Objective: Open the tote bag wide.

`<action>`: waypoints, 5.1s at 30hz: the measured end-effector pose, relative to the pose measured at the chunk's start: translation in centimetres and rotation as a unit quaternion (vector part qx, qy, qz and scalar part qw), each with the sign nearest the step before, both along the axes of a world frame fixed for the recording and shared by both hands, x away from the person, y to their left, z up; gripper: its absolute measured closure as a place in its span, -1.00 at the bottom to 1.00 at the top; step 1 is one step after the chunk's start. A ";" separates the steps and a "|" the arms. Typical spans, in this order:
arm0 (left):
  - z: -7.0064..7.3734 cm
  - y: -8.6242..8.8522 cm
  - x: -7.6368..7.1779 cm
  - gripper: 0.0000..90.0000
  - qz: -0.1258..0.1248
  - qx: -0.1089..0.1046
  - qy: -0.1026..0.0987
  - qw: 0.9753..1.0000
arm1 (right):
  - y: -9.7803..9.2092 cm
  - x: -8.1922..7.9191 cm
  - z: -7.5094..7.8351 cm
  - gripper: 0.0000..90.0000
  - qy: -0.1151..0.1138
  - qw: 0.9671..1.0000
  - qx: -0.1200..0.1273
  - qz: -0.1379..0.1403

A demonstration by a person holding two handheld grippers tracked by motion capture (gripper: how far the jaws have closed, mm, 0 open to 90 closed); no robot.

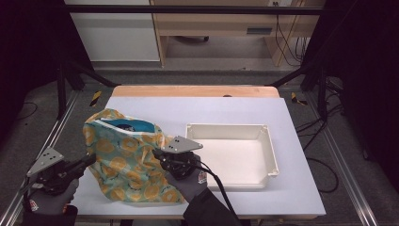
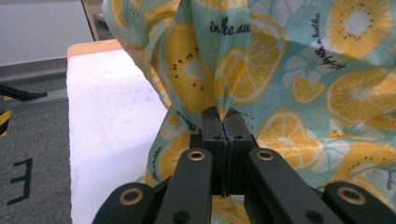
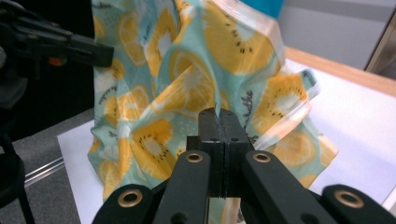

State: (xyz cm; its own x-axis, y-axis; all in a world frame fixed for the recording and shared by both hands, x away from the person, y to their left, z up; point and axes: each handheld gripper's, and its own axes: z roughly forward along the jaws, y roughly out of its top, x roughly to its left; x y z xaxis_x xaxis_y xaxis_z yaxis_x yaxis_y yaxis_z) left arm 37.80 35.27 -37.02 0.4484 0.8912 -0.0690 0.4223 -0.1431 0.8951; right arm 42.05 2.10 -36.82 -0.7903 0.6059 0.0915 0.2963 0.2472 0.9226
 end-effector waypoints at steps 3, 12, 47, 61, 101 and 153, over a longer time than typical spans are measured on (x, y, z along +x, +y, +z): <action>-0.1 0.1 0.2 0.95 0.001 -0.001 0.003 1.000 | 0.0 0.1 -0.5 1.00 0.007 1.000 0.000 -0.003; 1.8 0.3 -0.4 0.48 0.012 -0.005 -0.039 0.999 | 0.0 0.1 -0.4 1.00 0.004 1.000 0.001 -0.002; 4.4 2.2 -0.2 0.99 0.023 -0.020 -0.060 0.998 | 0.9 0.0 0.9 1.00 -0.014 1.000 0.011 -0.001; 2.2 1.7 -1.5 0.99 0.017 0.000 -0.037 0.999 | 0.1 -0.2 0.0 1.00 -0.005 1.000 0.010 -0.008; -4.6 0.0 -1.1 0.98 -0.024 0.042 0.047 0.998 | 0.0 -1.4 -6.9 0.99 0.057 0.998 -0.001 -0.005; -9.2 -1.1 1.1 0.91 -0.036 0.125 0.156 0.979 | 0.5 -1.3 -12.2 0.94 0.121 0.990 -0.071 -0.029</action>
State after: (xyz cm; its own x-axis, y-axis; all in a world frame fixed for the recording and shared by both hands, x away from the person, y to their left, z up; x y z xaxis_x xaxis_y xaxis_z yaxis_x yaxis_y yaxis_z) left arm 38.90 34.18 -46.19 0.5023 0.8647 0.0037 0.6499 -0.3803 0.6580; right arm 40.71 2.56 -49.06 -0.7188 0.6703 0.1845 0.5215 0.3443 0.7807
